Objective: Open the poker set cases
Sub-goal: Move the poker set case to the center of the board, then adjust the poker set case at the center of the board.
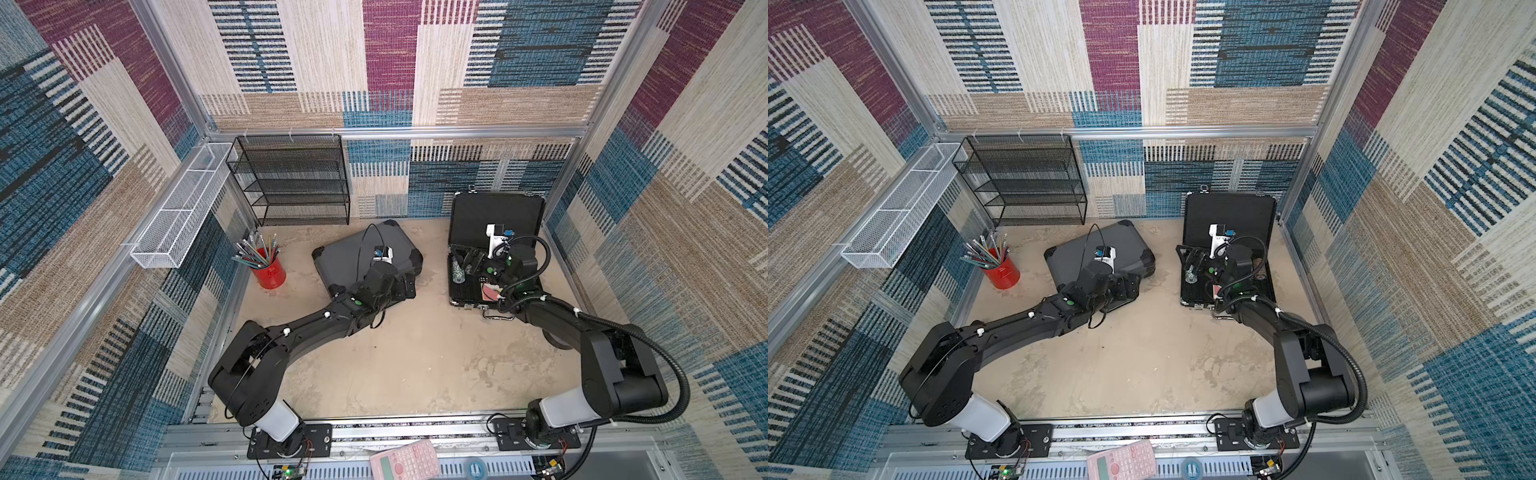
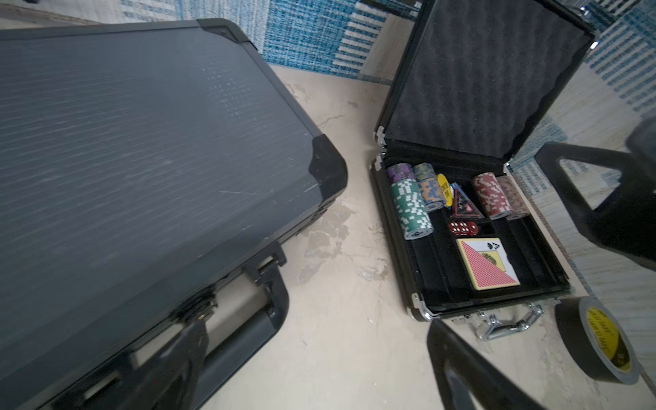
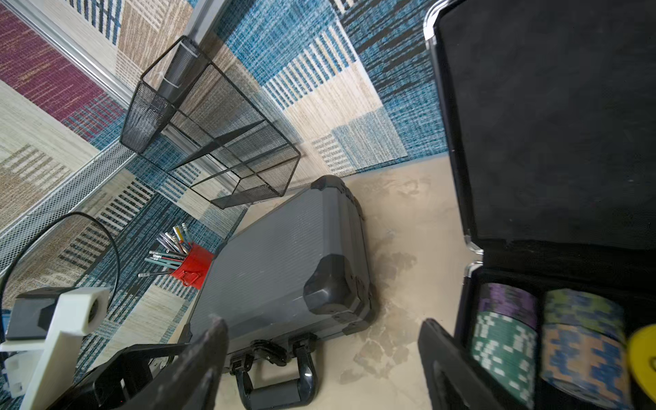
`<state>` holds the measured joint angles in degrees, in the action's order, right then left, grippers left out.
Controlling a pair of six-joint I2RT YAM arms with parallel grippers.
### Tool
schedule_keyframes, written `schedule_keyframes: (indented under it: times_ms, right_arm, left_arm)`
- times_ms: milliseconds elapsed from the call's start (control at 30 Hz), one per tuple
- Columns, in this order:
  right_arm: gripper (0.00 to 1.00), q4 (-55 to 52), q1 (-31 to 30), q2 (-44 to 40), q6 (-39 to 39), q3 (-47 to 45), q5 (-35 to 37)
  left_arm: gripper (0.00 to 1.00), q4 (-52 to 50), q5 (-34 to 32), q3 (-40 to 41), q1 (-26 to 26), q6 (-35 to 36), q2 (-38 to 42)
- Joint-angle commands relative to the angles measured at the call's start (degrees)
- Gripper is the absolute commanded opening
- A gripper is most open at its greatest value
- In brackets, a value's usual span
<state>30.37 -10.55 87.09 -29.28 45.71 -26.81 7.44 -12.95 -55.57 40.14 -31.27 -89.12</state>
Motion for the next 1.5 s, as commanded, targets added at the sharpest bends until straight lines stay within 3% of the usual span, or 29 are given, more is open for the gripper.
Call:
schedule_keyframes:
  times_ms: [0, 467, 633, 1067, 1467]
  right_arm:
    - [0.86, 3.21, -2.03, 3.53, -0.89, 2.46, 0.68]
    - [0.86, 1.47, -6.92, 20.97, -1.97, 17.05, -2.19]
    - [0.86, -1.03, -8.00, 25.76, -1.35, 21.68, -2.12]
    - [0.85, -6.03, -8.16, 34.02, -0.97, 29.60, -3.11]
    - [0.80, -6.65, -8.35, 37.12, -1.96, 32.46, -5.88]
  left_arm:
    - [0.99, -0.61, -2.67, 1.75, -1.09, 0.78, 2.68]
    - [0.99, -7.62, -9.31, 11.14, -6.94, -0.73, 16.35]
    - [0.99, -9.73, -8.22, 13.00, -10.28, -2.58, 18.74]
    - [0.98, -8.61, 2.40, 15.65, -19.30, -5.74, 17.99]
    - [0.99, 1.48, 20.95, 15.57, -27.80, -6.53, 10.85]
